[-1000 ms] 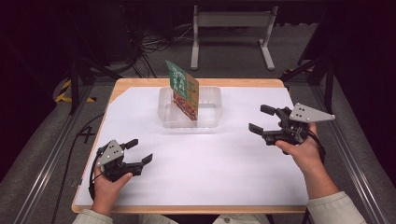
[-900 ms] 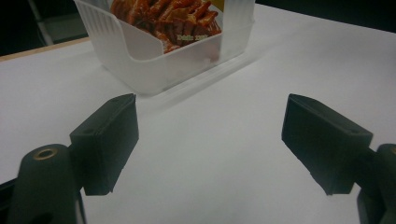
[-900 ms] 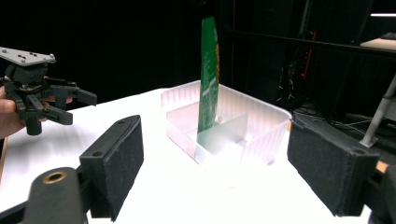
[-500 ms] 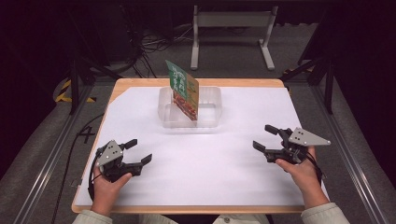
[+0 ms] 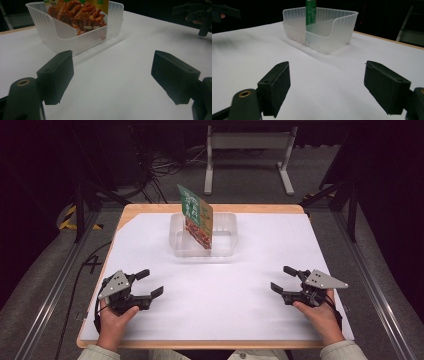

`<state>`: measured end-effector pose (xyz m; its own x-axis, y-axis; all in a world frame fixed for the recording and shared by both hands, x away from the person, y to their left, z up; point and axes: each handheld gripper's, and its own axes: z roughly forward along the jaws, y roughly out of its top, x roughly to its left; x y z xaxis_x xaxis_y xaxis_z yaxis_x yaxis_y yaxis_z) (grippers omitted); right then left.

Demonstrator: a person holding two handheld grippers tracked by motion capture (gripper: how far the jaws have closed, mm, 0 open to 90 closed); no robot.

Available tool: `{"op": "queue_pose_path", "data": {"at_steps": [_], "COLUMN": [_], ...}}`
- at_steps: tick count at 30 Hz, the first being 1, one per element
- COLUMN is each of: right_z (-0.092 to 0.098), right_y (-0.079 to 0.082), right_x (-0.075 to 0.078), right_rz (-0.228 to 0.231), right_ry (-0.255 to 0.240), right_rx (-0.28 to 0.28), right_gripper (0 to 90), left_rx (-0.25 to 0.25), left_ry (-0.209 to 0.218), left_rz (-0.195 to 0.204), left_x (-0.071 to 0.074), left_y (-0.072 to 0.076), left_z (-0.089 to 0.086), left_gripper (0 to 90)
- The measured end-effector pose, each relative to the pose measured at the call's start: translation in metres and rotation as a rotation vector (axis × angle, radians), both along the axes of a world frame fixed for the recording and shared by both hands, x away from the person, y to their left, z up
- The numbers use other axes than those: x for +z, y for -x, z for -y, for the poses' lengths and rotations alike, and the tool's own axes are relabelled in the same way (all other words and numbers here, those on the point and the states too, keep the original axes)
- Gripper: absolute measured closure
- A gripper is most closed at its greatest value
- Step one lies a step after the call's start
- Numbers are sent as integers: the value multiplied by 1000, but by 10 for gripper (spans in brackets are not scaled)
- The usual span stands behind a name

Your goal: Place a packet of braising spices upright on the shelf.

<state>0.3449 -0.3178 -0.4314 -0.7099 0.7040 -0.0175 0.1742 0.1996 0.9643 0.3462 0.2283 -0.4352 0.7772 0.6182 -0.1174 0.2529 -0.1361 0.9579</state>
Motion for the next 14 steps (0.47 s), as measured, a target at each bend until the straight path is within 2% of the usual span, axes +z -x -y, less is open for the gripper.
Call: {"op": "queue_pose_path", "data": {"at_steps": [2,4,14], "right_z": [0,1,2], "right_y": [-2,-3,-3], "right_x": [-4,-7,-9], "right_rz": [-6,-17,-22], "right_ry": [2,13,-8], "right_rx": [4,-2,-16], "right_gripper": [210,209,214], "left_rx": [-7,4,32], "left_ry": [38,50,2], "left_rz": [-20,-19,11], "left_x": [-1,-3,-4], "left_y": [-2,-3,-3], "left_z": [-3,-5,-3], "left_gripper": [191,191,175]}}
